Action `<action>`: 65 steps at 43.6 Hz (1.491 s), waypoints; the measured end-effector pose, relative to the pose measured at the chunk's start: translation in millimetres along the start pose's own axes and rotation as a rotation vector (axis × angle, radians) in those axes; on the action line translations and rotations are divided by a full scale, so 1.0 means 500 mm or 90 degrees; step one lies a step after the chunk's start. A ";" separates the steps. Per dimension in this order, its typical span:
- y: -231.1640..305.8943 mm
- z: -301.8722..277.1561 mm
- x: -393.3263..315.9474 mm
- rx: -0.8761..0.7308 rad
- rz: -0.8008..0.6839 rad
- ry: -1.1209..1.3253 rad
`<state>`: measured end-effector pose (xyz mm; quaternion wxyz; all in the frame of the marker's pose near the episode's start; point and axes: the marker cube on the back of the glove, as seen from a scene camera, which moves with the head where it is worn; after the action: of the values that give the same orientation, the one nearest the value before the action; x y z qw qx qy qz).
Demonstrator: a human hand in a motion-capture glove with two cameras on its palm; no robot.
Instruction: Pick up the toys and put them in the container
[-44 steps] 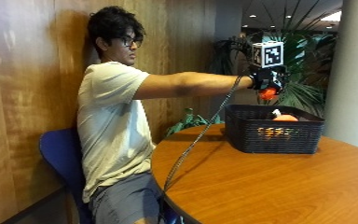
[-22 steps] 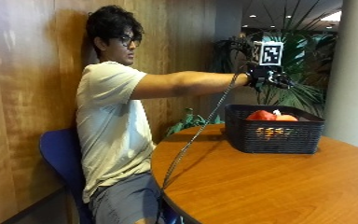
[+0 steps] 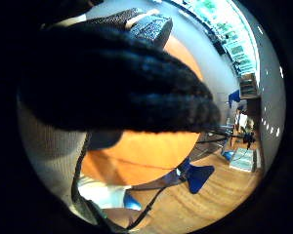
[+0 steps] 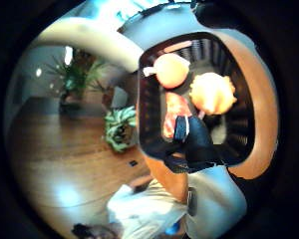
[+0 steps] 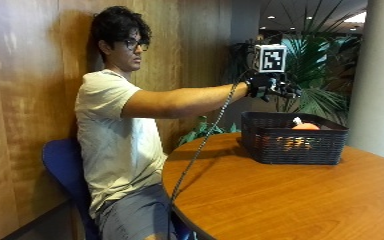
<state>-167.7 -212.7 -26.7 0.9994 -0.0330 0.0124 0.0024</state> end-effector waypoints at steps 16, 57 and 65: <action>0.265 0.005 0.131 0.031 0.049 0.027; 0.478 0.128 0.281 0.033 0.092 0.034; 0.479 0.131 0.280 0.024 0.084 0.014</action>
<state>-27.5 31.2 19.5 0.9973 -0.0136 0.0258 0.0676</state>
